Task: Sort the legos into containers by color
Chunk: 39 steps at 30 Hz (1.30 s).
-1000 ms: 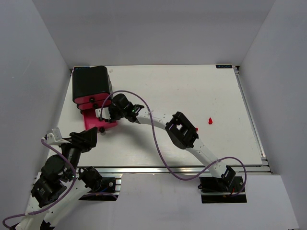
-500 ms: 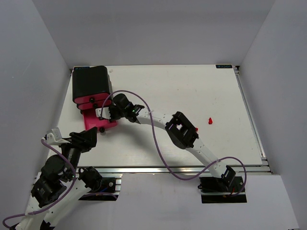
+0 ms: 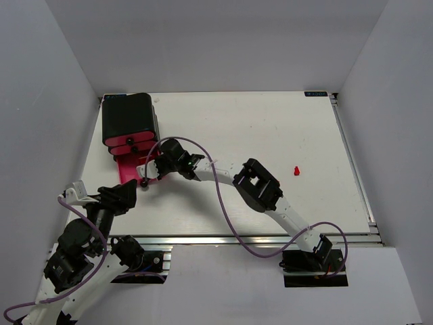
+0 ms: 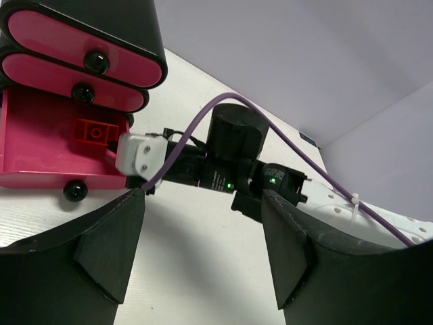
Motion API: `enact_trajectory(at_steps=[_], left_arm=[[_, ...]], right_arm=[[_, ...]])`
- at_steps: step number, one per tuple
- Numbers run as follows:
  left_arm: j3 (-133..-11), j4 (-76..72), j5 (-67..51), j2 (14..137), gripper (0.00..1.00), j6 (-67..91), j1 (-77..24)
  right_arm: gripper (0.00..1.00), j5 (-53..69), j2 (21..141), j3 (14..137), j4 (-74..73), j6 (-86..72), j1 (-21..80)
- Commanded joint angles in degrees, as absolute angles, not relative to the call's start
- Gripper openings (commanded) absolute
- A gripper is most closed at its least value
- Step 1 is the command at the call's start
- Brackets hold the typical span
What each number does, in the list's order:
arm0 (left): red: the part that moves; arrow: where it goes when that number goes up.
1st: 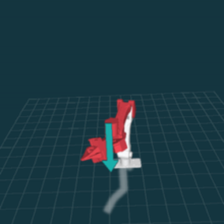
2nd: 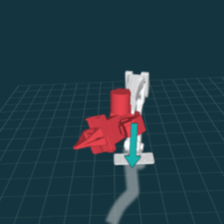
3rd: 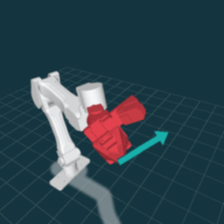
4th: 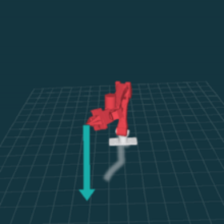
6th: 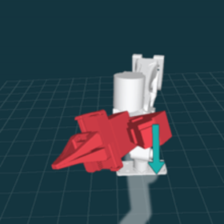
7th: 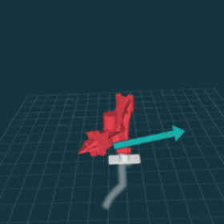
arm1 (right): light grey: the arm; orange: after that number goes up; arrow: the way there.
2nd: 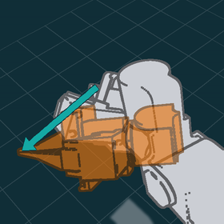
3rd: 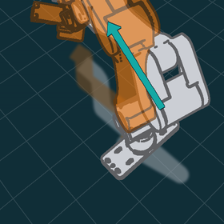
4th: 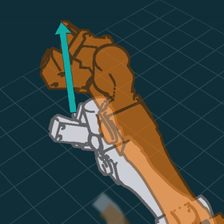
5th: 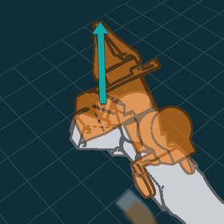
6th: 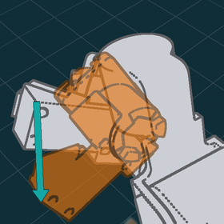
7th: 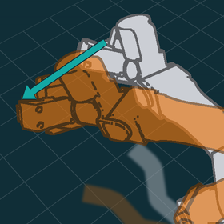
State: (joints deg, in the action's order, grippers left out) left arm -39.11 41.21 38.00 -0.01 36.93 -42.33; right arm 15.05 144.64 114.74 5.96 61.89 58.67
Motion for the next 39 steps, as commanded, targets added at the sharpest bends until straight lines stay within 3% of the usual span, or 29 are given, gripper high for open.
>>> enact_trajectory(at_steps=[1, 21, 39], left_arm=[[-39.7, 41.9, 38.3, -5.6, 0.79, 37.0, -42.1], [-39.9, 42.1, 38.4, -5.7, 0.8, 37.3, -42.1], [-40.1, 42.3, 38.4, -6.0, 0.79, 37.4, -42.1]], right_arm=[[0.0, 11.3, 140.2, 110.8, 10.1, 69.3, 59.9], [0.0, 4.7, 138.4, 98.6, 36.9, 89.3, 62.1], [0.0, 8.8, 136.9, 86.7, 56.6, 104.8, 62.1]])
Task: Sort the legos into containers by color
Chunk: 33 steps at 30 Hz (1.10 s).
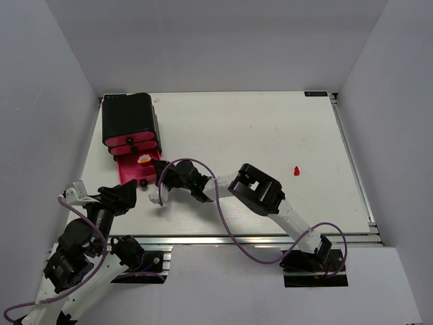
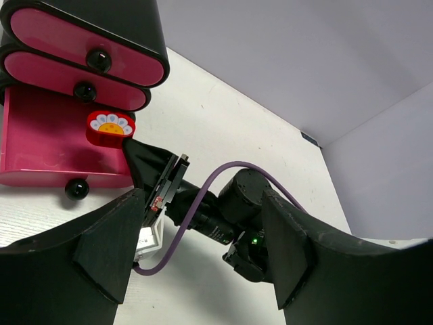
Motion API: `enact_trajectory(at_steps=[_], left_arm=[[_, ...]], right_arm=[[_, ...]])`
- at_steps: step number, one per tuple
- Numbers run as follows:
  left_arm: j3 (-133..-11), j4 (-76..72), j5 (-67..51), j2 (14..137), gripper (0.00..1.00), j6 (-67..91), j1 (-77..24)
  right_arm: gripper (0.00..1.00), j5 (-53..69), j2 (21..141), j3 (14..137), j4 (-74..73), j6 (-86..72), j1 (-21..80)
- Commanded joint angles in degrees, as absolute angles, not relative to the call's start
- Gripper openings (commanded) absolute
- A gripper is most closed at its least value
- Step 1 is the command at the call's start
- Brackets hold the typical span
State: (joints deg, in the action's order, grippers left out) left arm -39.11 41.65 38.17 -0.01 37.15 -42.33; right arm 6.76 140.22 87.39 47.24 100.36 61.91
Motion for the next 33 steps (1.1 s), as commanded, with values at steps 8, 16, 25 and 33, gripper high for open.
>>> enact_trajectory(at_steps=[8, 16, 25, 33], left_arm=[[-40.1, 42.4, 38.4, -6.0, 0.8, 37.4, -42.1], [-40.2, 42.5, 38.4, -6.2, 0.8, 37.5, -42.1], [-40.3, 42.9, 38.8, -6.2, 0.8, 37.9, -42.1], [-40.3, 42.9, 38.9, -6.2, 0.8, 38.0, -42.1]], right_arm=[[0.0, 10.5, 137.1, 87.1, 57.6, 106.6, 61.9], [0.0, 11.3, 137.6, 87.9, 57.4, 107.1, 62.1], [0.58, 9.4, 136.7, 86.8, 52.3, 109.8, 61.9], [0.56, 9.1, 134.5, 84.0, 52.3, 109.1, 61.7]])
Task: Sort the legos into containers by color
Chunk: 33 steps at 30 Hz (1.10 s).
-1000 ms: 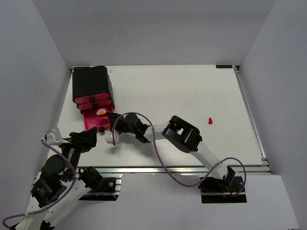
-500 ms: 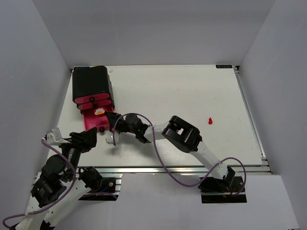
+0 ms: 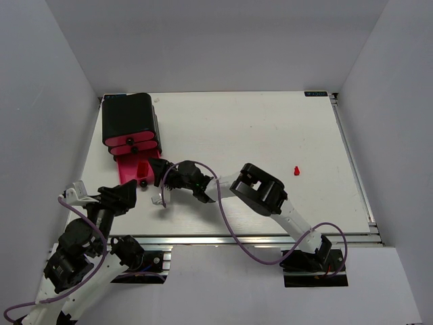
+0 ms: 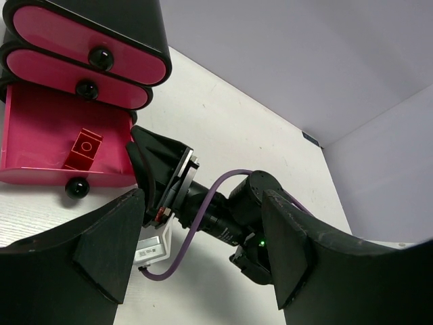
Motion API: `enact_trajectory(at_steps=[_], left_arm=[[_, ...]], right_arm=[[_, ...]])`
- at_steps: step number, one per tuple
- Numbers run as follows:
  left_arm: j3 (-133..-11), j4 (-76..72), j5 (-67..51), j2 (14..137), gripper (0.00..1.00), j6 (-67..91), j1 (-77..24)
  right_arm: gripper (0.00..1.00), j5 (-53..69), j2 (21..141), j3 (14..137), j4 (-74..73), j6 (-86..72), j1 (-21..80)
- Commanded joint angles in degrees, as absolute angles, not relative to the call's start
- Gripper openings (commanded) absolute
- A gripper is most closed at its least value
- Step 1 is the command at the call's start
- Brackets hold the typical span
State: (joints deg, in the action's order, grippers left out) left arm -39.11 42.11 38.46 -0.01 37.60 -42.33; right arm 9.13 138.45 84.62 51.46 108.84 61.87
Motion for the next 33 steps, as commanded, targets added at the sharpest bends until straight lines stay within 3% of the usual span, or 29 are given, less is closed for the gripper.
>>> enact_trajectory(at_steps=[1, 9, 16, 19, 23, 24, 25, 27, 28, 29, 33], left_arm=[[-40.3, 42.9, 38.9, -6.2, 0.8, 38.0, -42.1], [-39.9, 42.5, 39.0, -6.1, 0.77, 37.8, -42.1], [-39.5, 44.9, 42.5, -1.9, 0.35, 42.4, -43.2], [-40.9, 46.4, 41.2, 8.4, 0.32, 44.0, -43.7], [-48.0, 51.2, 39.8, 28.1, 0.63, 45.5, -43.7], [-49.1, 51.9, 40.0, 31.9, 0.79, 45.4, -43.1], [-50.3, 52.5, 40.2, 38.3, 0.84, 44.2, -42.5], [-52.6, 52.6, 40.2, 43.3, 0.88, 41.9, -41.9], [-53.3, 52.6, 39.8, 47.0, 0.93, 40.1, -41.9], [-54.0, 52.2, 39.4, 48.7, 0.93, 38.7, -41.9], [-57.1, 52.9, 36.2, 55.4, 0.95, 34.5, -38.9]], right_arm=[[0.55, 9.1, 134.3, 83.9, 52.3, 108.9, 61.6], [0.54, 3.1, 131.4, 88.6, 47.3, 95.5, 61.7], [0.58, -6.6, 122.3, 95.4, 25.0, 65.9, 60.6], [0.66, -5.0, 117.3, 101.3, 5.2, 50.4, 59.5], [0.77, 8.6, 112.3, 109.4, -19.4, 37.3, 55.7], [0.78, 10.9, 111.3, 109.9, -22.5, 35.2, 54.9], [0.8, 14.1, 109.7, 109.9, -27.7, 33.4, 53.7], [0.89, 26.1, 104.9, 107.2, -30.8, 29.7, 50.9], [0.89, 29.8, 101.2, 105.7, -32.8, 28.7, 48.9], [0.89, 37.2, 99.2, 102.9, -34.0, 27.4, 47.9], [0.89, 48.2, 89.3, 92.2, -33.8, 24.8, 40.9]])
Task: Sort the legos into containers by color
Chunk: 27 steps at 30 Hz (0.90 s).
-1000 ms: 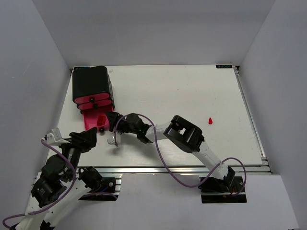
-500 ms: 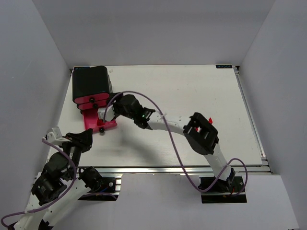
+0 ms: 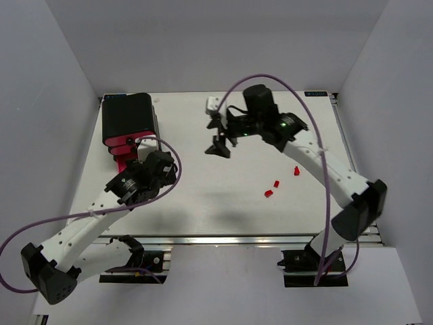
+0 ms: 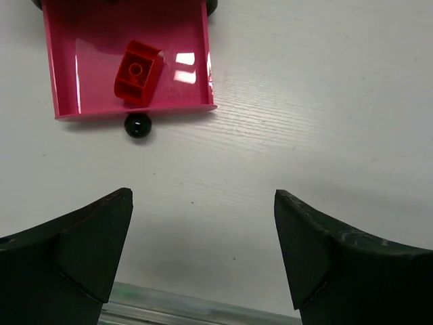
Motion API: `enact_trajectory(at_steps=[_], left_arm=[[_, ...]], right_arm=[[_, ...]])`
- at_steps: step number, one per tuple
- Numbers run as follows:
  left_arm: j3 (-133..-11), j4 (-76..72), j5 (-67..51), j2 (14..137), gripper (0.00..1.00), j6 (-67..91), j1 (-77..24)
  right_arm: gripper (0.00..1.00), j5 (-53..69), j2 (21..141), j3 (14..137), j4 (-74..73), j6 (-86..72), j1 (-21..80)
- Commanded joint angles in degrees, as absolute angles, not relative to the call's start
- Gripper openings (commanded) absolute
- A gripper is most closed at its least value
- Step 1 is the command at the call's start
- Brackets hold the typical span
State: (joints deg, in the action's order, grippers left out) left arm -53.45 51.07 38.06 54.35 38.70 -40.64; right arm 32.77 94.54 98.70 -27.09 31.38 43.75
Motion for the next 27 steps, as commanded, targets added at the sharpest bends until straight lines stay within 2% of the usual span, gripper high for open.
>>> enact_trajectory(at_steps=[1, 3, 5, 6, 9, 10, 11, 14, 16, 18, 27], left_arm=[[-57.2, 52.7, 35.4, 56.5, 0.95, 32.6, -37.0], [-56.5, 51.3, 33.8, 59.6, 0.95, 30.6, -34.6], [-55.5, 49.1, 31.8, 62.4, 0.94, 27.3, -30.0], [-55.4, 48.3, 30.9, 63.0, 0.93, 25.4, -28.3], [-57.2, 45.3, 26.8, 65.6, 0.83, 23.0, -22.1], [-58.3, 44.2, 25.8, 66.3, 0.78, 22.5, -20.4], [-58.5, 43.3, 24.4, 67.2, 0.69, 21.5, -17.9], [-57.8, 39.4, 19.5, 69.7, 0.62, 18.0, -14.5], [-56.5, 36.3, 17.8, 69.7, 0.63, 16.1, -13.4], [-53.4, 33.1, 16.4, 68.7, 0.66, 14.3, -12.3], [-39.7, 17.9, 14.7, 62.0, 0.69, 11.7, -9.8]], right_arm=[[0.88, 49.2, 84.7, 89.3, -32.6, 24.4, 40.2], [0.84, 49.3, 79.7, 80.9, -27.4, 22.7, 38.3], [0.73, 48.7, 73.2, 75.8, -21.6, 20.9, 36.8], [0.62, 48.7, 71.6, 71.7, -19.8, 19.1, 36.6], [0.45, 50.2, 63.8, 64.1, -13.8, 15.7, 33.7], [0.44, 50.4, 62.6, 62.6, -12.8, 15.5, 32.3], [0.43, 50.5, 61.4, 61.4, -12.2, 15.6, 31.7], [0.44, 51.5, 58.7, 57.9, -11.8, 16.2, 29.9], [0.47, 52.4, 57.5, 55.6, -10.2, 15.9, 28.7], [0.47, 53.6, 57.4, 55.5, -10.5, 16.0, 27.9], [0.49, 56.5, 57.9, 54.6, -10.9, 16.8, 27.6]])
